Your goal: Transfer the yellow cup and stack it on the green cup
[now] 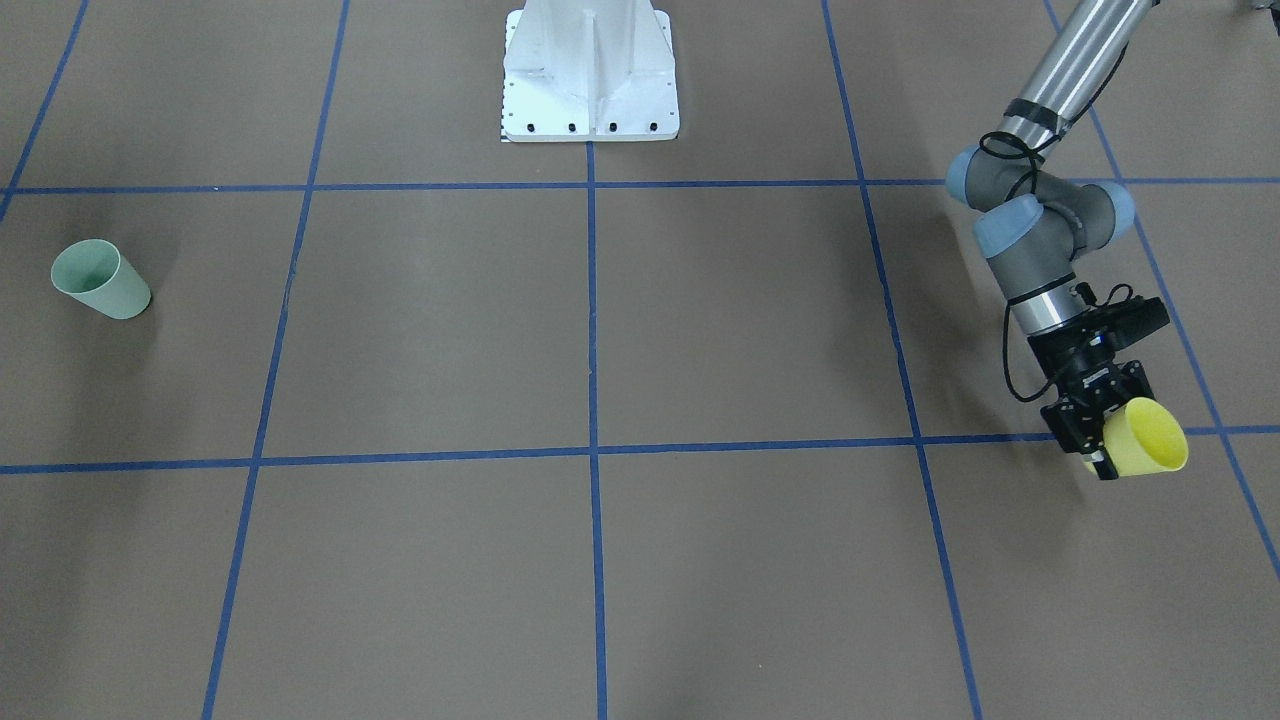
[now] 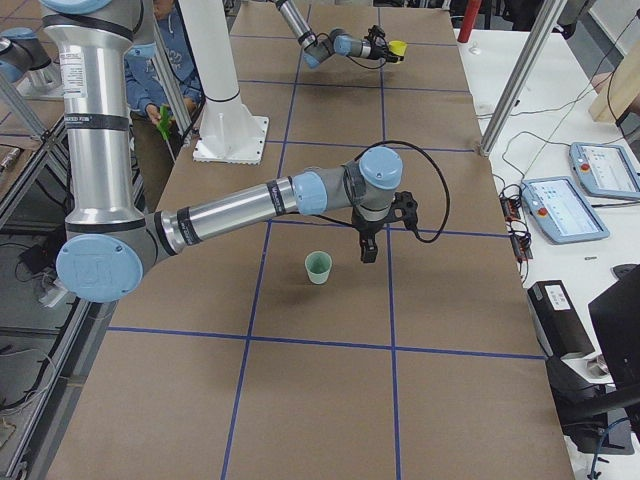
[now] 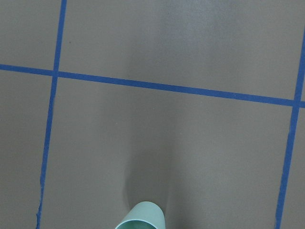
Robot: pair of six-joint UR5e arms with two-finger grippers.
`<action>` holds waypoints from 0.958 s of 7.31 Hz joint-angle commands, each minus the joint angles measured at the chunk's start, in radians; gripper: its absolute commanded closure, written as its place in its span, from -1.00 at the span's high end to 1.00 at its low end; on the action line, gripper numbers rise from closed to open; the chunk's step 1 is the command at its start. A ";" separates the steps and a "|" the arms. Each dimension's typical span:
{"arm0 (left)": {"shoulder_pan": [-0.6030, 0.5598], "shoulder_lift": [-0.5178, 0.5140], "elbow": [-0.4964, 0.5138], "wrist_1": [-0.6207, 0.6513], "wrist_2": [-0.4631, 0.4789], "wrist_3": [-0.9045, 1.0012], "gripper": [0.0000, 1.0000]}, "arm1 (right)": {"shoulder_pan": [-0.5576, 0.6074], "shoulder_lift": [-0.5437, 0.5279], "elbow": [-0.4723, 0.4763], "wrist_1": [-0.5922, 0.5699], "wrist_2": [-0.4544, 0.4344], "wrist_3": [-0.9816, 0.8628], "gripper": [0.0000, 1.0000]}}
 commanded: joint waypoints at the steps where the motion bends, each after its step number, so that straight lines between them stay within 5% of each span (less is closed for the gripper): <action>1: -0.001 -0.172 0.006 -0.153 -0.144 0.314 0.23 | -0.038 0.110 -0.018 -0.001 0.002 0.082 1.00; 3: 0.006 -0.225 0.000 -0.363 -0.423 0.523 0.22 | -0.156 0.250 -0.058 0.000 -0.016 0.164 1.00; 4: 0.023 -0.245 -0.005 -0.390 -0.461 0.568 0.23 | -0.199 0.304 -0.075 0.000 -0.025 0.164 1.00; 6: 0.056 -0.321 -0.005 -0.478 -0.693 0.640 0.25 | -0.295 0.399 -0.083 0.000 -0.097 0.289 1.00; 7: 0.060 -0.304 -0.003 -0.544 -0.694 0.642 0.33 | -0.346 0.457 -0.094 0.000 -0.114 0.357 1.00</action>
